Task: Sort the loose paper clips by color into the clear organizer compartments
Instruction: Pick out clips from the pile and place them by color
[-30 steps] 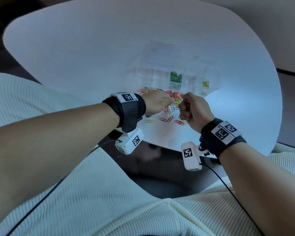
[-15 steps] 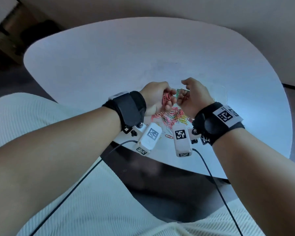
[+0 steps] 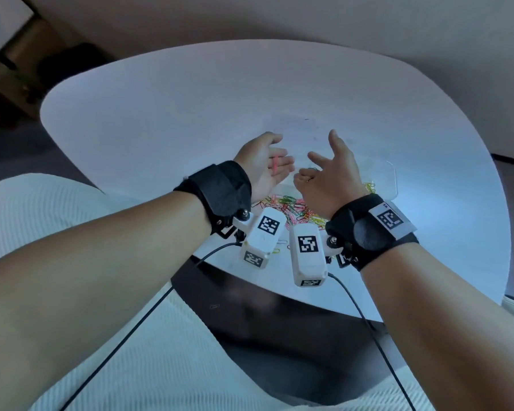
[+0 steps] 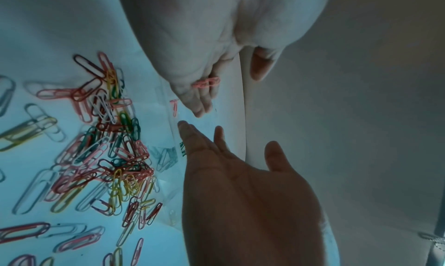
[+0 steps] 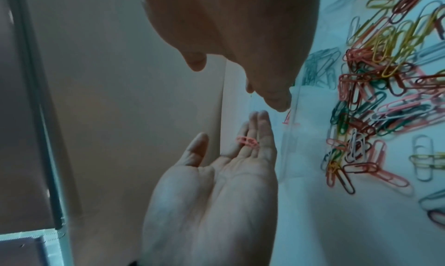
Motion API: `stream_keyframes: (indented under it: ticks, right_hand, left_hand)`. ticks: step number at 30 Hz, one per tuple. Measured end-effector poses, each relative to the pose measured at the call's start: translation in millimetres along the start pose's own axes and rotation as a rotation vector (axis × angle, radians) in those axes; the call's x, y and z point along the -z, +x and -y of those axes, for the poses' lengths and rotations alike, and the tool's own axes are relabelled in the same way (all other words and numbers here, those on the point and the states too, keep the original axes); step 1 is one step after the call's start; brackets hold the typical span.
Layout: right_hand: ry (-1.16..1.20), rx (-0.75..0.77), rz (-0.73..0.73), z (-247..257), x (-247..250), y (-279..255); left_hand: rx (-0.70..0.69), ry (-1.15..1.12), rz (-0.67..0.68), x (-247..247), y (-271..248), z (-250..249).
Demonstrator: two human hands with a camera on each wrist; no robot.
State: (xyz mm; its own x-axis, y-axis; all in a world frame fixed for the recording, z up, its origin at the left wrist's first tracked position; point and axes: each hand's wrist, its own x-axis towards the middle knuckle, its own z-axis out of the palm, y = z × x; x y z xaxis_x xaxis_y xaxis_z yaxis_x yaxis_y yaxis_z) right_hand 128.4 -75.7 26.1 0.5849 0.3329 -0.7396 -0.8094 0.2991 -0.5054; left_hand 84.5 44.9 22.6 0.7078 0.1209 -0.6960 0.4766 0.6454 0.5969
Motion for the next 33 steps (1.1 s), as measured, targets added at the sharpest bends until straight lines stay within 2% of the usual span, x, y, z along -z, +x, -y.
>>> stream_keyframes:
  ticks: [5, 10, 12, 14, 18, 20, 22, 26, 30, 33]
  right_hand:
    - [-0.066, 0.128, 0.008, 7.7, 13.0, -21.0]
    - [-0.11, 0.169, -0.012, 16.0, 41.8, -33.8]
    - [-0.206, 0.183, -0.023, 17.3, 55.1, -42.6]
    - [-0.371, 0.194, -0.023, 16.3, 66.9, -50.7]
    - [-0.917, 0.282, -0.07, 7.7, 89.0, -56.6]
    - [-1.242, 0.35, -0.117, -0.1, 101.9, -53.2]
    - [-1.466, 0.351, -0.146, -9.5, 112.3, -49.6]
    - [-1.645, 0.268, -0.14, -27.2, 123.8, -42.8]
    - [-1.741, 0.327, -0.214, -36.2, 129.2, -34.6]
    - [-1.786, 0.365, -0.218, -45.0, 132.4, -32.0]
  left_hand:
    - [0.03, 0.023, 0.128, -6.4, 0.2, 9.3]
    - [0.027, 0.109, 0.172, -8.8, -0.6, 14.5]
    - [-0.073, 0.258, 0.149, -13.2, -6.3, 14.6]
    - [-0.238, 0.529, 0.121, -18.9, -15.6, 17.1]
    - [-0.469, 1.108, 0.163, -16.4, -28.9, 36.7]
    - [-0.476, 1.457, 0.177, -7.6, -29.0, 52.1]
    - [-0.437, 1.702, 0.213, 3.1, -24.4, 66.5]
    - [-0.41, 1.86, 0.241, 16.5, -15.9, 83.9]
    - [-0.477, 1.869, 0.28, 16.0, -10.2, 89.7]
    - [-0.502, 1.898, 0.331, 13.5, -7.8, 95.1]
